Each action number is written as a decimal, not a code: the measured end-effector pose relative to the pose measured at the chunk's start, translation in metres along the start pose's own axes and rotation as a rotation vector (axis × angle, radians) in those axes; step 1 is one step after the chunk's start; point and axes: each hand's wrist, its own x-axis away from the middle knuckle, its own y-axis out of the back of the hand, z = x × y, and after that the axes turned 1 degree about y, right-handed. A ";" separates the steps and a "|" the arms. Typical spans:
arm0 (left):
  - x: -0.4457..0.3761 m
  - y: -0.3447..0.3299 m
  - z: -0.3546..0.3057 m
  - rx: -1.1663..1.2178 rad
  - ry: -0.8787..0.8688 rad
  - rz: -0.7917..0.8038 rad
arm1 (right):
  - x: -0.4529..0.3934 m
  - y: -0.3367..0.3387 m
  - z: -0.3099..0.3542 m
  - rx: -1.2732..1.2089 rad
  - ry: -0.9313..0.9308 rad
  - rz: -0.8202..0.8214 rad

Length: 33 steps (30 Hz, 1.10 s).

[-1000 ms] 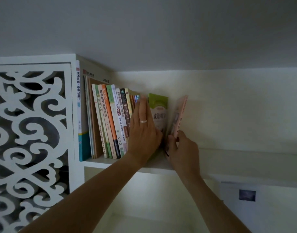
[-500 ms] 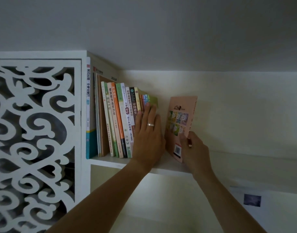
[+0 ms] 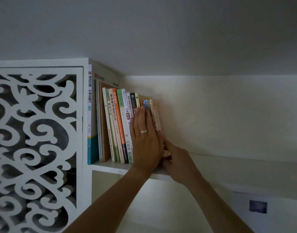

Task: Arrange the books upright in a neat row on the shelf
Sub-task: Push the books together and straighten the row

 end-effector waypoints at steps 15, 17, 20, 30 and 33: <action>-0.010 0.028 0.067 0.008 -0.009 0.037 | -0.022 -0.007 0.018 -0.069 -0.239 -0.070; -0.010 0.027 0.068 0.028 0.007 0.046 | -0.028 -0.014 0.022 0.035 -0.249 -0.137; -0.011 0.029 0.069 0.137 0.035 0.064 | -0.029 -0.024 0.026 0.122 -0.266 -0.231; -0.010 0.030 0.071 0.182 0.044 0.063 | -0.030 -0.023 0.027 0.048 -0.275 -0.257; -0.010 0.030 0.070 0.168 0.035 0.054 | -0.027 -0.026 0.028 0.113 -0.230 -0.450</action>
